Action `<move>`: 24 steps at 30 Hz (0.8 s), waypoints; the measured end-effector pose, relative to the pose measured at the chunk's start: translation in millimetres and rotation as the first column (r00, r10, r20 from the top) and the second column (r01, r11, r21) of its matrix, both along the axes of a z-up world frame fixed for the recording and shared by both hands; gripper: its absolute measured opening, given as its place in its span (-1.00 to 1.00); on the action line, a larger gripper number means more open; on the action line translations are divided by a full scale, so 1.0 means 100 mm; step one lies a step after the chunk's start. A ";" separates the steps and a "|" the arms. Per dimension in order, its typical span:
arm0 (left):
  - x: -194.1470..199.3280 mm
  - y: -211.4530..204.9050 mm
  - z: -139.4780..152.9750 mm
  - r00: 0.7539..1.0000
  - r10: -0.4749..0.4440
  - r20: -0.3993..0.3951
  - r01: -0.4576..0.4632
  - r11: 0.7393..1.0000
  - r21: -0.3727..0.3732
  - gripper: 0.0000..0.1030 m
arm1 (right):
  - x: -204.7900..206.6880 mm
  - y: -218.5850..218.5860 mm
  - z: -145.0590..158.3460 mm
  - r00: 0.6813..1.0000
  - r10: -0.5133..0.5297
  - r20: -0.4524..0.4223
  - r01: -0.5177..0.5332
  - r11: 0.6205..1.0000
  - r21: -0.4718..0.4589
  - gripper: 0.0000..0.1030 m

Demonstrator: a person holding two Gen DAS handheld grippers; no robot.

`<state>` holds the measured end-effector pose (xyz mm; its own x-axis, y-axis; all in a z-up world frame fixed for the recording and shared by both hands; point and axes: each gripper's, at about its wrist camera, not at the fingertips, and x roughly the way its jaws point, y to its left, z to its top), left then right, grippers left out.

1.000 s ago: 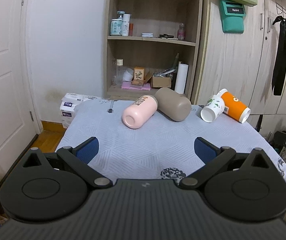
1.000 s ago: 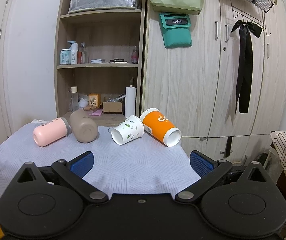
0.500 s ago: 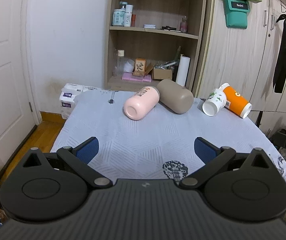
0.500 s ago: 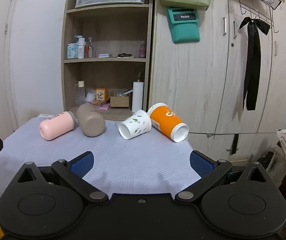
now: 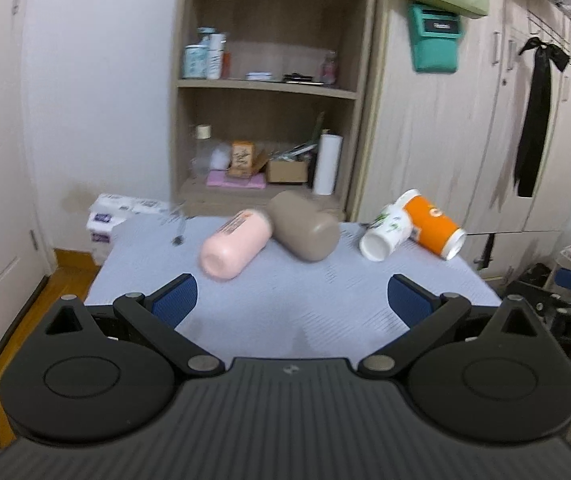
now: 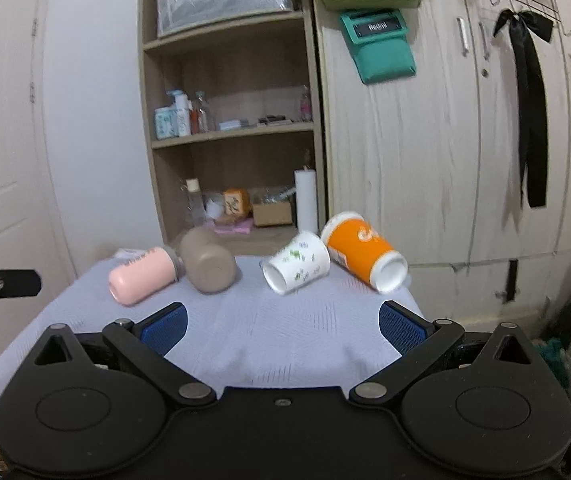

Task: Flip cup upright
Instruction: 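Move the right tool toward the lying orange cup and close on its rim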

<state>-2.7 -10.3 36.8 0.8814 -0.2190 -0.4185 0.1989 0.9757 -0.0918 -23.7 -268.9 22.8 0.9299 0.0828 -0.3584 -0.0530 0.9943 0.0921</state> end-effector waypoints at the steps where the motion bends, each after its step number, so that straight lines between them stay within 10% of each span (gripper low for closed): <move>1: 0.05 -0.07 0.04 1.000 -0.015 -0.001 0.015 1.000 0.010 1.00 | 0.02 -0.04 0.02 1.000 0.012 0.011 -0.012 1.000 -0.001 1.00; 10: 0.59 -0.81 0.05 0.987 -0.154 -0.039 0.153 0.988 -0.013 1.00 | 0.48 -0.63 -0.06 1.000 0.024 -0.017 -0.023 0.997 0.068 1.00; 24: 1.67 -1.95 -0.35 0.944 -0.254 -0.212 0.237 0.966 -0.104 0.91 | 1.13 -1.10 -0.20 0.990 0.136 -0.033 -0.139 0.982 -0.129 1.00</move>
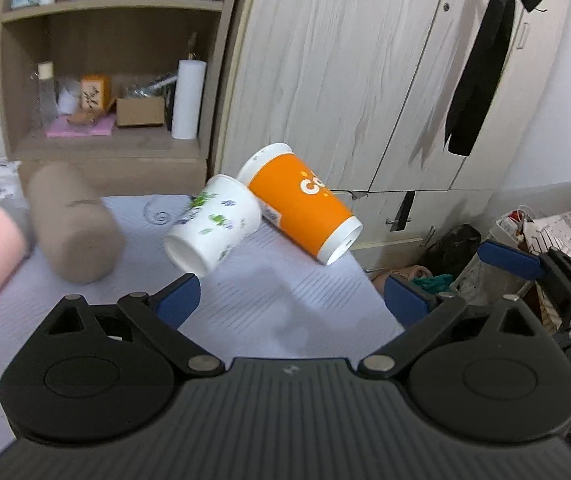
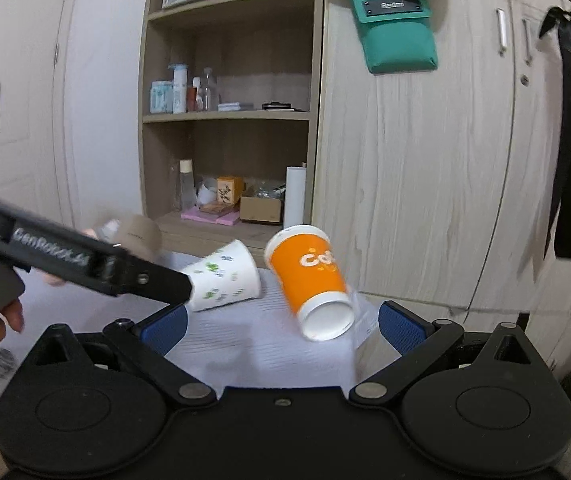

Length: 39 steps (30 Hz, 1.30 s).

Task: Flip cup upright
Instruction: 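Move the right tool toward the lying orange cup and close on its rim, then lift the orange cup with the right tool and rotate it upright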

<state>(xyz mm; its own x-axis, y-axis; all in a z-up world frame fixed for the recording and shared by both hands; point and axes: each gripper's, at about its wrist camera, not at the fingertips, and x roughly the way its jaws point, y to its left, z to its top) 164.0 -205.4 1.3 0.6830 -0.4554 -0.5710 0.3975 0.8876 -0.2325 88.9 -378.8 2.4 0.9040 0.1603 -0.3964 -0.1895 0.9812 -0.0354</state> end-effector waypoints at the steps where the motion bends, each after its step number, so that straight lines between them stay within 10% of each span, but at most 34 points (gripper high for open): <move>1: 0.03 -0.06 -0.02 1.000 0.015 0.016 -0.016 1.000 0.011 0.91 | 0.05 -0.03 -0.03 1.000 -0.011 0.008 0.011 1.000 -0.008 1.00; 13: 0.59 -0.27 -0.35 0.989 0.047 -0.138 -0.070 0.983 -0.170 0.87 | 0.77 0.04 -0.43 0.999 0.051 -0.020 -0.054 0.982 -0.182 1.00; 25: 0.76 -0.27 -0.47 0.983 0.072 -0.168 -0.105 0.975 -0.196 0.82 | 1.27 -0.03 -0.66 0.989 0.122 -0.081 -0.136 0.970 -0.201 0.93; 31: 0.81 -0.29 -0.55 0.978 0.073 -0.196 -0.113 0.972 -0.205 0.73 | 1.40 -0.08 -0.75 0.988 0.088 -0.127 -0.108 0.982 -0.155 0.38; 39: 0.84 -0.28 -0.62 0.974 0.066 -0.216 -0.115 0.968 -0.223 0.70 | 1.22 -0.09 -0.66 0.992 0.013 -0.125 -0.024 0.995 -0.092 0.36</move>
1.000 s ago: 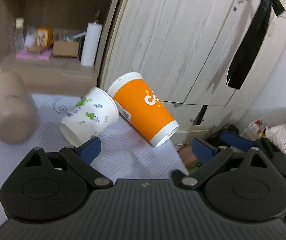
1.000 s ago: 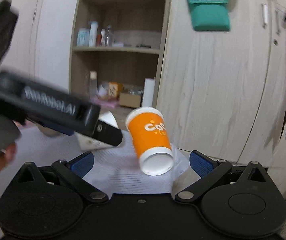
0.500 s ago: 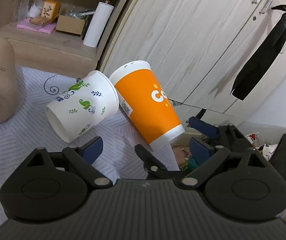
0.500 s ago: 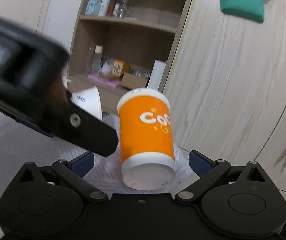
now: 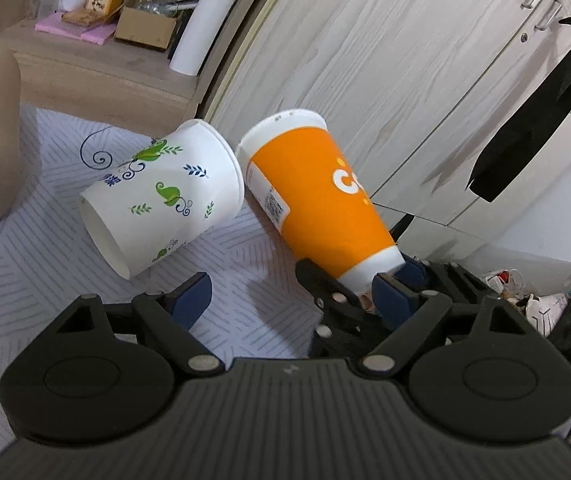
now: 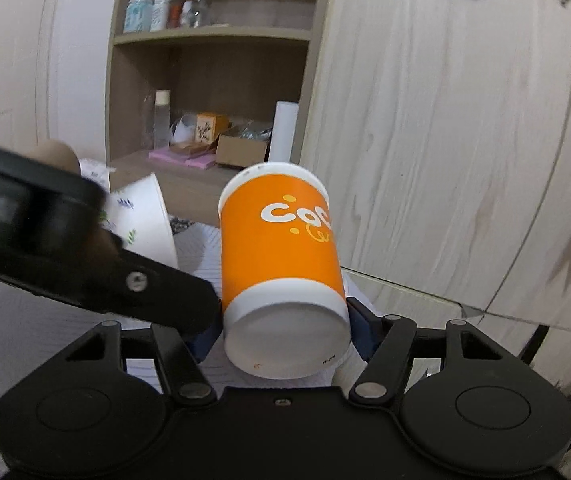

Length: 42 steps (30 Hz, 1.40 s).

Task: Flip cup upright
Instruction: 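Lift the orange cup with the right tool and rotate it upright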

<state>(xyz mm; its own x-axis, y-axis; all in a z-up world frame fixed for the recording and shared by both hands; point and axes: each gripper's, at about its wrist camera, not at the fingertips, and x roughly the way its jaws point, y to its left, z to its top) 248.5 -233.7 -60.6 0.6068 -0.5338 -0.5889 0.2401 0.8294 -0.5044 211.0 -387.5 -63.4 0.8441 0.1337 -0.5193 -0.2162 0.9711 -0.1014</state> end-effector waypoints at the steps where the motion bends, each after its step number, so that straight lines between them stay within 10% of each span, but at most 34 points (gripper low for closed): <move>1: 0.00 -0.01 0.00 1.000 -0.005 -0.001 0.005 1.000 -0.004 0.70 | -0.07 0.01 0.00 1.000 -0.005 -0.004 0.005 1.000 0.009 0.36; 19: -0.03 0.02 -0.05 0.995 -0.077 -0.063 0.071 0.993 -0.091 0.69 | -0.40 0.06 0.05 0.986 -0.074 -0.148 0.095 0.985 0.140 0.37; 27: -0.11 0.00 -0.08 0.988 -0.130 -0.085 0.121 0.987 -0.109 0.40 | -0.59 0.10 0.08 0.968 -0.101 -0.230 0.149 0.967 0.204 0.37; 42: -0.36 0.15 0.03 0.967 -0.245 -0.067 0.242 0.969 -0.047 0.34 | -0.85 0.24 0.17 0.947 -0.061 -0.315 0.149 0.954 0.262 0.45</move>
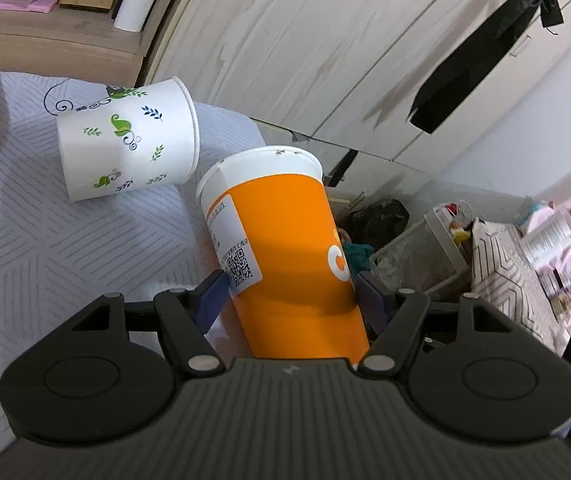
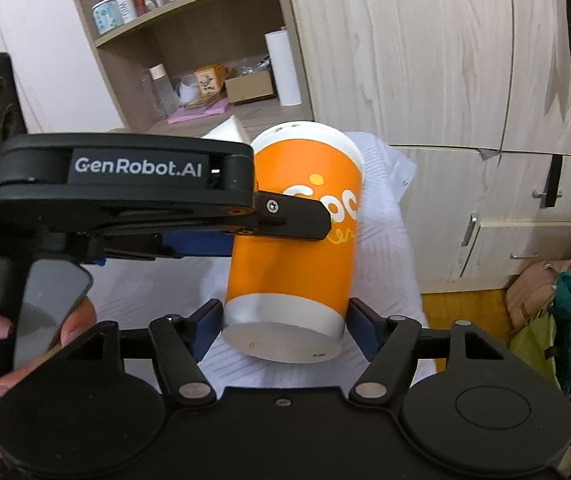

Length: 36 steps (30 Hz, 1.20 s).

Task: Flip cup upright
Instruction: 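Lift the orange cup with the right tool and rotate it upright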

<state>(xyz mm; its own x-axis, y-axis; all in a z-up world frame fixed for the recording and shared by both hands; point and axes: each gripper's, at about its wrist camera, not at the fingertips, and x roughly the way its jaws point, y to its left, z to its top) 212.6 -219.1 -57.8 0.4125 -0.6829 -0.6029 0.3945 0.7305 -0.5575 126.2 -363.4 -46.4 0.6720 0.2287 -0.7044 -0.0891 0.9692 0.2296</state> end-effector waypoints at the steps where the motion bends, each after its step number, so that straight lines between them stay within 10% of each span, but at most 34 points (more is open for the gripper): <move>1: -0.02 0.03 0.01 1.000 -0.008 -0.006 0.008 1.000 0.001 0.34 | -0.03 0.02 0.01 1.000 0.008 -0.003 -0.008 1.000 0.004 0.45; 11: -0.47 0.30 0.09 0.997 -0.077 -0.005 0.077 0.996 0.032 0.33 | -0.43 0.25 0.07 1.000 0.022 -0.007 -0.022 1.000 0.004 0.45; 36: -0.55 1.66 0.05 0.990 0.141 -0.030 -0.140 0.989 0.051 0.33 | -0.14 1.56 0.11 0.954 0.287 -0.080 -0.285 0.958 0.044 0.45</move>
